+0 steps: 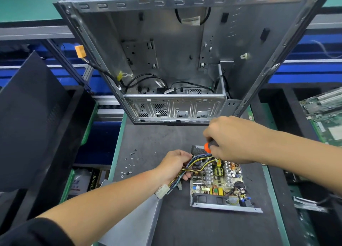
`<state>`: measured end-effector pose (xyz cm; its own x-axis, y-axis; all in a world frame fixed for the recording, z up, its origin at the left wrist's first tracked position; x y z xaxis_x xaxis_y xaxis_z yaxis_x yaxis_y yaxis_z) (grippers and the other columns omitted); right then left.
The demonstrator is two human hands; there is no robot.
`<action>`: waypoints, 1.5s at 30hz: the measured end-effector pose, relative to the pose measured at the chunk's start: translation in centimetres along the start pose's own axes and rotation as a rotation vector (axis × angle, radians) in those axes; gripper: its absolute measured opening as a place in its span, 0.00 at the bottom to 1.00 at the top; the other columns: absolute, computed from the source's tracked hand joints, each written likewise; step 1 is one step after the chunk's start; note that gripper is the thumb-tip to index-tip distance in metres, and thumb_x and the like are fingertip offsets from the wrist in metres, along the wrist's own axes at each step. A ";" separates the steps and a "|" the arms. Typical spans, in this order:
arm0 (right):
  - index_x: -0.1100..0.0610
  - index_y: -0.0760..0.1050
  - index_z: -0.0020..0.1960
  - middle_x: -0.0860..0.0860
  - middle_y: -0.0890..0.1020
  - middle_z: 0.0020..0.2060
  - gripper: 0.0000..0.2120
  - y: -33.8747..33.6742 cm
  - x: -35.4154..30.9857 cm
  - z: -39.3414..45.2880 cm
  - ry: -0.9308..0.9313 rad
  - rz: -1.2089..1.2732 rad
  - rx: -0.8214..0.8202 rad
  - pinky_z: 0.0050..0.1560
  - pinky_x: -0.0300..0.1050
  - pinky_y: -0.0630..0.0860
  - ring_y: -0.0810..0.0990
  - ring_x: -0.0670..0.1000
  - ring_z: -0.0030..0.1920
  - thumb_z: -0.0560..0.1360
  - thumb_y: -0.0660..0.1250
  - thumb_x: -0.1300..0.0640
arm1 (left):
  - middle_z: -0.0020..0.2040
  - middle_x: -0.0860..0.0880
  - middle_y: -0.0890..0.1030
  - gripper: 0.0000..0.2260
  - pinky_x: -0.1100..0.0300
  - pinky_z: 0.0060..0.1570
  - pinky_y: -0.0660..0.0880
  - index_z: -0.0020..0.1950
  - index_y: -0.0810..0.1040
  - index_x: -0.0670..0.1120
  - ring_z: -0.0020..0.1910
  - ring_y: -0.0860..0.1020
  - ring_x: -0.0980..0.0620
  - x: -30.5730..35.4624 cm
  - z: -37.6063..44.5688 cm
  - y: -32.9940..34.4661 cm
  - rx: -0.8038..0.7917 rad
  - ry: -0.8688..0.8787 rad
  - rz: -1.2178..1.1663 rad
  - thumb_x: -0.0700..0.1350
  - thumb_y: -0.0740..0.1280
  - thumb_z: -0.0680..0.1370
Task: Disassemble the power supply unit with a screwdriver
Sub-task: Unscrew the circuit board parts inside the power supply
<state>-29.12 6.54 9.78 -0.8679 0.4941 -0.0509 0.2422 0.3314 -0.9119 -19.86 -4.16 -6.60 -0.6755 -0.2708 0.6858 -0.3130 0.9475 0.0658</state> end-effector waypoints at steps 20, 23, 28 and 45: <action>0.56 0.62 0.32 0.50 0.68 0.28 0.18 0.0 0.6 0.8 0.088 0.000 -0.248 0.27 0.41 0.63 0.65 0.49 0.26 0.77 0.64 0.53 | 0.28 0.45 0.77 0.06 0.66 0.19 0.68 0.47 0.78 0.40 0.20 0.74 0.53 -0.6 -0.5 0.5 0.149 0.068 -0.058 0.34 0.62 0.78; 0.56 0.63 0.31 0.50 0.68 0.25 0.19 0.0 0.7 0.8 0.093 0.027 -0.257 0.27 0.41 0.63 0.65 0.50 0.25 0.76 0.65 0.53 | 0.30 0.45 0.77 0.07 0.66 0.19 0.67 0.48 0.78 0.41 0.20 0.74 0.54 -0.6 -0.4 0.5 0.146 0.048 -0.049 0.34 0.61 0.78; 0.55 0.63 0.35 0.50 0.69 0.30 0.16 0.1 0.4 0.5 0.070 -0.027 -0.252 0.27 0.42 0.62 0.65 0.48 0.27 0.77 0.64 0.52 | 0.29 0.47 0.77 0.08 0.65 0.19 0.65 0.48 0.78 0.42 0.20 0.72 0.54 -0.3 -0.3 0.6 0.119 0.004 -0.037 0.37 0.60 0.80; 0.56 0.61 0.31 0.51 0.66 0.28 0.17 -0.2 0.5 0.8 0.036 -0.089 -0.189 0.27 0.42 0.63 0.63 0.50 0.26 0.76 0.63 0.55 | 0.24 0.50 0.77 0.07 0.65 0.17 0.63 0.48 0.80 0.42 0.18 0.69 0.55 -0.1 -0.6 0.3 0.150 0.022 0.026 0.36 0.62 0.78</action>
<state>-29.90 6.08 9.66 -0.8742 0.4835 0.0440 0.2453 0.5180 -0.8194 -19.49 -3.74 -6.14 -0.6706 -0.2413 0.7015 -0.3927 0.9177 -0.0597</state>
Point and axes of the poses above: each hand's wrist, its own z-axis towards the middle knuckle, its own y-axis out of the palm, x = y × z, the point moved 3 cm from there along z, towards the middle knuckle
